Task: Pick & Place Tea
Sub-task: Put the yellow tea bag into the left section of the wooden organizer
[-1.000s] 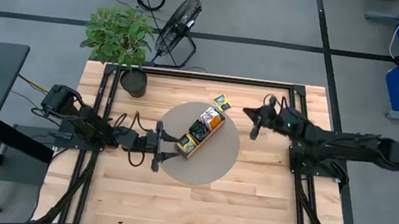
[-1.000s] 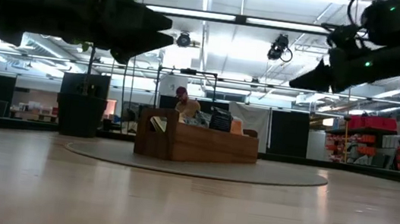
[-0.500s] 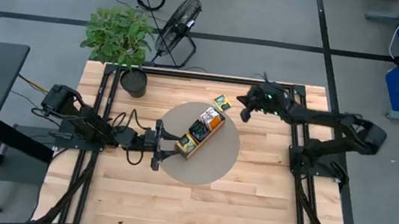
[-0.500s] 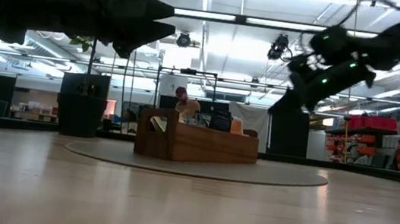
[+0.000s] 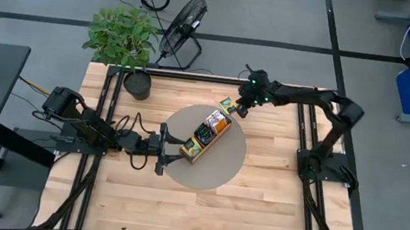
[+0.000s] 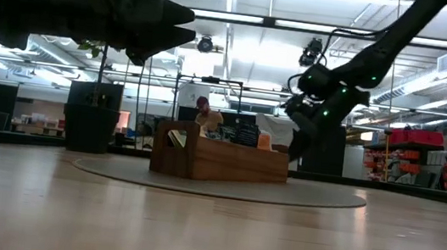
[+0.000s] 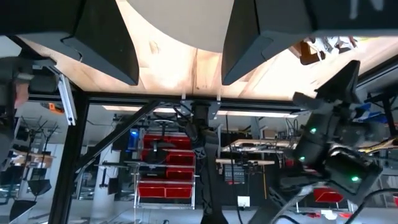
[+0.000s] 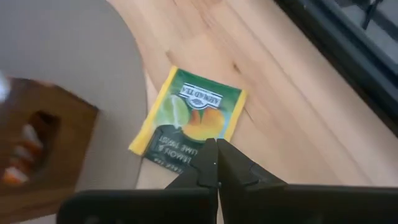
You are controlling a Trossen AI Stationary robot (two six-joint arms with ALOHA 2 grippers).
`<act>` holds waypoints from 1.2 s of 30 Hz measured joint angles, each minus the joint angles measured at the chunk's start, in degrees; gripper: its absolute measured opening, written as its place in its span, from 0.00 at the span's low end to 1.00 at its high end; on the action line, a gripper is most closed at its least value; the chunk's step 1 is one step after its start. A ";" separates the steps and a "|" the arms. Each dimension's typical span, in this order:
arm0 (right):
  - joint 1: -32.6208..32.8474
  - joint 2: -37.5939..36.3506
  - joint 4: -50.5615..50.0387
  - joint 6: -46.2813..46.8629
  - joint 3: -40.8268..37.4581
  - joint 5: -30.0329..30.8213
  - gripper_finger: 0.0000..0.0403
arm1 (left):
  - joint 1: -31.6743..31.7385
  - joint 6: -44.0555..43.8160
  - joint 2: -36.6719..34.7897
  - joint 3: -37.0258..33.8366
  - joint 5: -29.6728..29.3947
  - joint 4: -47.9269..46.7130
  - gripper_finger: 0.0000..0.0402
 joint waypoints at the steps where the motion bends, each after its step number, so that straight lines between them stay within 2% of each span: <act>1: 0.00 1.20 -1.05 -0.41 1.23 0.00 0.00 | 0.00 -0.02 0.00 0.00 0.00 0.01 0.58; 7: 0.11 5.14 -2.06 -1.35 3.66 -0.01 0.00 | 0.00 -0.02 0.00 0.00 0.00 0.06 0.58; 11: 0.12 5.13 -4.04 -1.40 4.29 -0.32 0.00 | 0.00 -0.01 0.00 0.00 0.02 -0.14 0.58; 15: 1.12 5.44 -12.11 -2.54 6.87 0.18 0.00 | 0.00 0.03 0.00 0.00 0.02 -0.37 0.58; 24: 2.86 5.70 -14.77 -0.66 10.81 2.56 0.00 | 0.00 0.35 0.00 0.00 0.02 -0.38 0.58; 28: 2.73 9.13 -20.55 0.08 13.50 3.27 0.00 | -0.05 0.39 0.00 0.00 0.02 -0.74 0.58; 32: 2.74 12.74 -23.40 0.71 16.41 1.23 0.00 | -0.39 0.46 0.00 0.02 0.62 -1.26 0.58; 36: 3.57 13.59 -26.21 1.26 18.01 2.11 0.00 | -0.39 0.57 0.00 0.02 1.09 -1.36 0.58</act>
